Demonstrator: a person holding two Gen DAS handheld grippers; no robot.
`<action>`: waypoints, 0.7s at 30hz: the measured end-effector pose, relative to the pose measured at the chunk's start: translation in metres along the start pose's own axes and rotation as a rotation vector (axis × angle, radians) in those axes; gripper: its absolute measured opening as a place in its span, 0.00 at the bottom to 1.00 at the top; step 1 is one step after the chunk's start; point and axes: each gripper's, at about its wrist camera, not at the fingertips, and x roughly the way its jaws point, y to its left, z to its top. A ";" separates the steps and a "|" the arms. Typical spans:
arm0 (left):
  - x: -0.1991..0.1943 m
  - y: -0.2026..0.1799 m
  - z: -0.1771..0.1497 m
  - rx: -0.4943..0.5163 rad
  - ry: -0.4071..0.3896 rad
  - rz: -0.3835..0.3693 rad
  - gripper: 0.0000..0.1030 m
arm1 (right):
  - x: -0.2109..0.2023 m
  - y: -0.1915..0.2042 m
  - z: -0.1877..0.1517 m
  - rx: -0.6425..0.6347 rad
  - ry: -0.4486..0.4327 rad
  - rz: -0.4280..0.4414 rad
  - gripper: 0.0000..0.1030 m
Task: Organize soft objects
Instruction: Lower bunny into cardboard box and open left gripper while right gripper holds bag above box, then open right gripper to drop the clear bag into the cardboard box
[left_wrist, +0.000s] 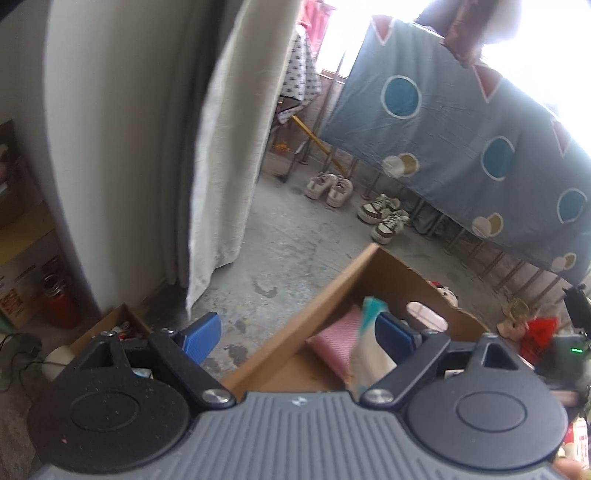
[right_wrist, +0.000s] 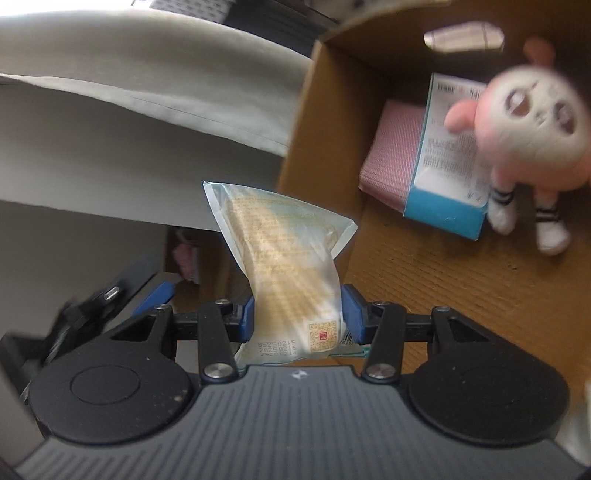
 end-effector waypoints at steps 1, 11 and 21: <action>0.000 0.006 -0.001 -0.008 0.001 0.004 0.89 | 0.014 0.000 0.001 0.019 0.009 -0.020 0.45; 0.010 0.041 -0.007 -0.060 0.019 0.015 0.89 | 0.100 -0.007 0.006 0.110 -0.051 -0.187 0.51; -0.003 0.035 -0.013 -0.038 -0.003 0.003 0.89 | 0.077 0.004 0.000 0.104 -0.048 -0.159 0.84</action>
